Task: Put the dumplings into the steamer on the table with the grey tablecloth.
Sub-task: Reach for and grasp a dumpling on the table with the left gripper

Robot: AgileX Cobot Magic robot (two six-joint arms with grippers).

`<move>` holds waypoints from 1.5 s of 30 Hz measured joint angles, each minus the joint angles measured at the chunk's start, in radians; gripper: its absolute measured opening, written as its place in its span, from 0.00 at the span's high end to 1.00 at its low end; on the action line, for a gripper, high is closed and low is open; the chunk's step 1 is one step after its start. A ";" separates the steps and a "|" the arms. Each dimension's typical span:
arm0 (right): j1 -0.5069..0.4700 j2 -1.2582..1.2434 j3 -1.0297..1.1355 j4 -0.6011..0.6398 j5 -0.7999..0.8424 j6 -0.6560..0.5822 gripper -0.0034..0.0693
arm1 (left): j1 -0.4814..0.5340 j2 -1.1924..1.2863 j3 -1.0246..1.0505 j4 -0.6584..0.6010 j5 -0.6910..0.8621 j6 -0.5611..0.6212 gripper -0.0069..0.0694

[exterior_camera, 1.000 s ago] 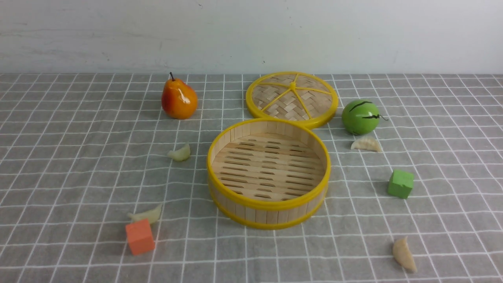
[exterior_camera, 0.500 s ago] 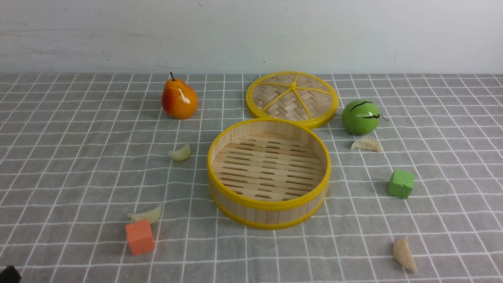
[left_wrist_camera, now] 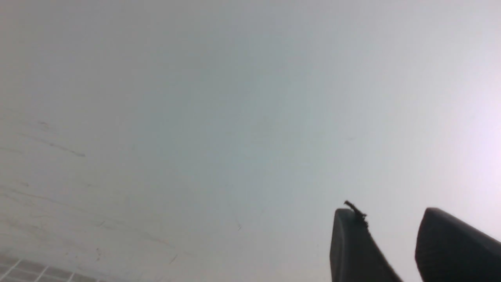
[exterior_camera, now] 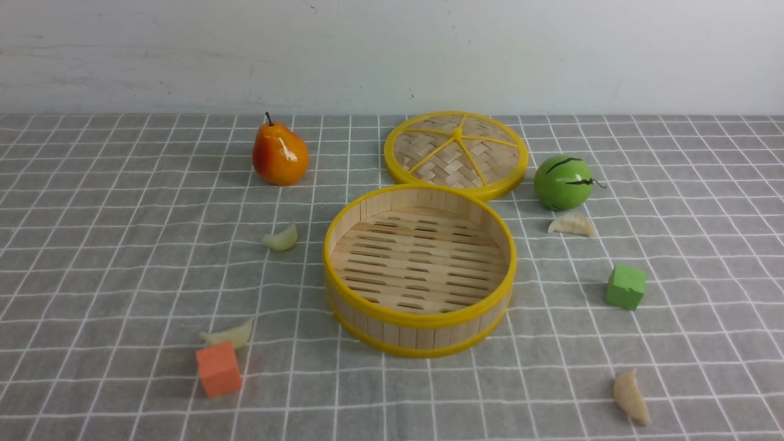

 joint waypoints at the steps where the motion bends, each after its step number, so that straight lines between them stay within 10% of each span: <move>1: 0.000 0.000 0.000 0.000 -0.001 0.000 0.81 | 0.000 0.000 -0.001 -0.001 -0.004 -0.009 0.61; 9: 0.000 0.126 -0.081 0.000 -0.005 -0.009 0.96 | 0.000 0.068 -0.188 -0.001 0.162 0.004 0.93; 19: 0.001 0.574 -0.397 -0.001 0.315 -0.047 0.96 | 0.000 0.537 -0.456 -0.001 0.345 0.007 0.93; 27: 0.114 0.977 -0.670 0.022 0.794 -0.149 0.96 | 0.000 1.039 -0.866 -0.030 0.887 0.085 0.93; 37: 0.241 1.119 -0.691 0.117 0.807 -0.230 0.96 | -0.006 1.556 -1.344 -0.339 1.224 0.480 0.92; 45: 0.243 1.119 -0.696 0.128 0.817 -0.236 0.96 | -0.127 1.913 -1.740 -0.164 1.434 0.500 0.72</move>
